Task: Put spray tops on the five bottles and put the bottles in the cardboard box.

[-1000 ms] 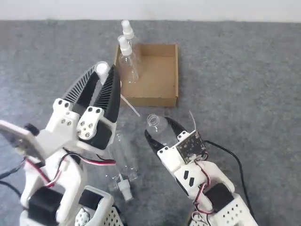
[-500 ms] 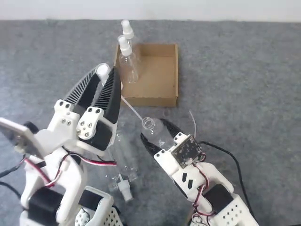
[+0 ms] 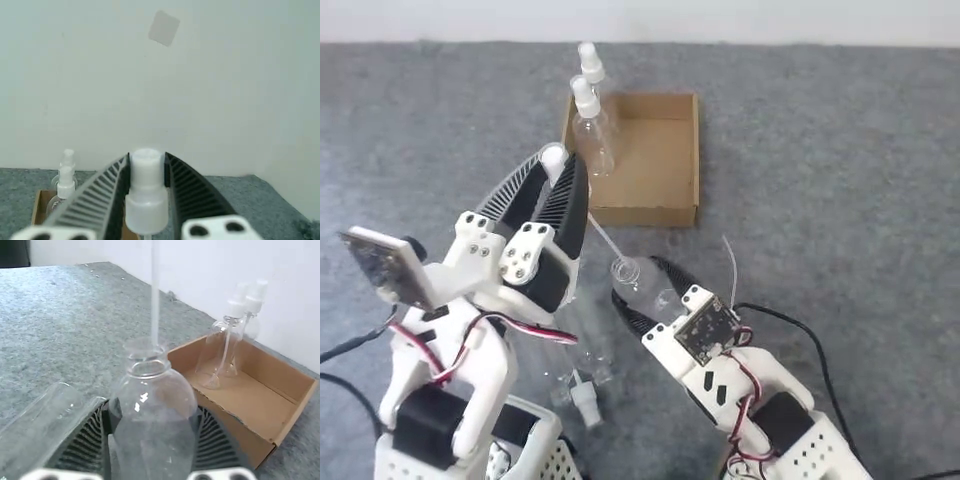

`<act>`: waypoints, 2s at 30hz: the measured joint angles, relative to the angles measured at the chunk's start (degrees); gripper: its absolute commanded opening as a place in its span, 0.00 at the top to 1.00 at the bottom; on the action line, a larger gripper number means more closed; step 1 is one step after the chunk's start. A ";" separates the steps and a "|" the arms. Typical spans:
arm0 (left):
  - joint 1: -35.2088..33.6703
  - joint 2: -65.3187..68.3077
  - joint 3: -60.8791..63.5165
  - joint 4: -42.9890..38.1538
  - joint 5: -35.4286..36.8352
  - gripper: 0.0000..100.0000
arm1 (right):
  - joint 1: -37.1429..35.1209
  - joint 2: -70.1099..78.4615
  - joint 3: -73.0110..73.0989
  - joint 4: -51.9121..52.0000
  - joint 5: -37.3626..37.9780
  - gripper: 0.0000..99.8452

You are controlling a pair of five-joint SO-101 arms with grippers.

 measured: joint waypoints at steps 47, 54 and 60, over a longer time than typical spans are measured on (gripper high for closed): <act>7.56 0.26 11.87 0.00 -3.34 0.99 | 2.90 0.00 0.00 0.00 0.09 0.99; 12.04 0.26 18.73 -6.33 -6.24 0.99 | 4.13 0.00 0.00 0.00 0.09 0.99; 14.59 0.26 20.75 -9.32 -8.18 0.99 | 7.47 0.00 0.00 0.00 0.09 0.99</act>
